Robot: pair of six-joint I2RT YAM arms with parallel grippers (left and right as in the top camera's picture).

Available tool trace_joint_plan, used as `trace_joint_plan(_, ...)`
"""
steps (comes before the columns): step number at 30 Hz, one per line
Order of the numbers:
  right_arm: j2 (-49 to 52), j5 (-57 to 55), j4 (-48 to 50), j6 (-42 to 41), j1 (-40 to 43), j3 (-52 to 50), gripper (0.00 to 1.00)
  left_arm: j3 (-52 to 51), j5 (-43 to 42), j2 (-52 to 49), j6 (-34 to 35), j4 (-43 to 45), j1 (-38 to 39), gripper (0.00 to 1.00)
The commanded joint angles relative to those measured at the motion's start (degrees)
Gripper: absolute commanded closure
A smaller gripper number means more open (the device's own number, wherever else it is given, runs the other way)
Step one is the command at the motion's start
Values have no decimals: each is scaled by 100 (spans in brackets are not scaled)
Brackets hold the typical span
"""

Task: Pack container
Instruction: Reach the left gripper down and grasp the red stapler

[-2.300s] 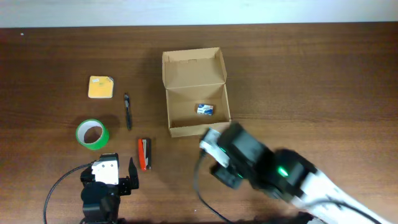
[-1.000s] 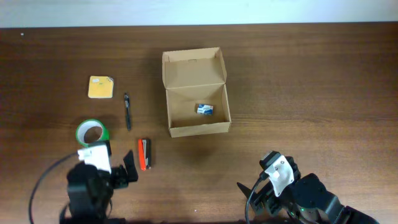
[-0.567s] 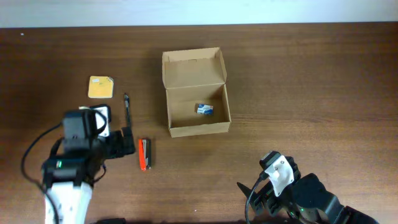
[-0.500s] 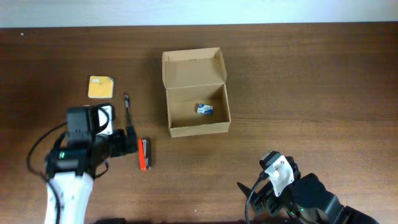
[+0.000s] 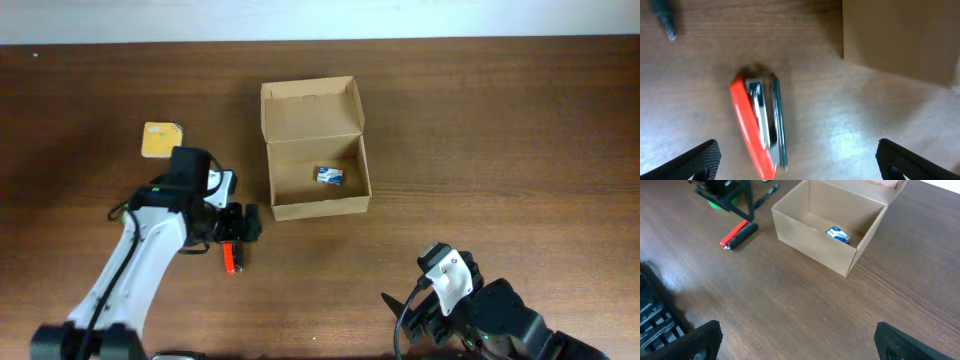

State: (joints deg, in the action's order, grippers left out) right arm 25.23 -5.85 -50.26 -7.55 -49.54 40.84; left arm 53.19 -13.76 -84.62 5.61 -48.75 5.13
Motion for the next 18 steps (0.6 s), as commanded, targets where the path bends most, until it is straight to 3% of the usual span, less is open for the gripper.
trace_joint_plan(1,-13,-87,15,-46,11,-28,1,114,-118,-387,-92,125,52,0)
trace_joint_plan(9,-13,-87,15,-46,11,-28,1,114,501,-741,50,125,52,1)
trace_joint_plan(18,-13,-87,15,-46,11,-28,1,114,529,-767,243,140,52,0)
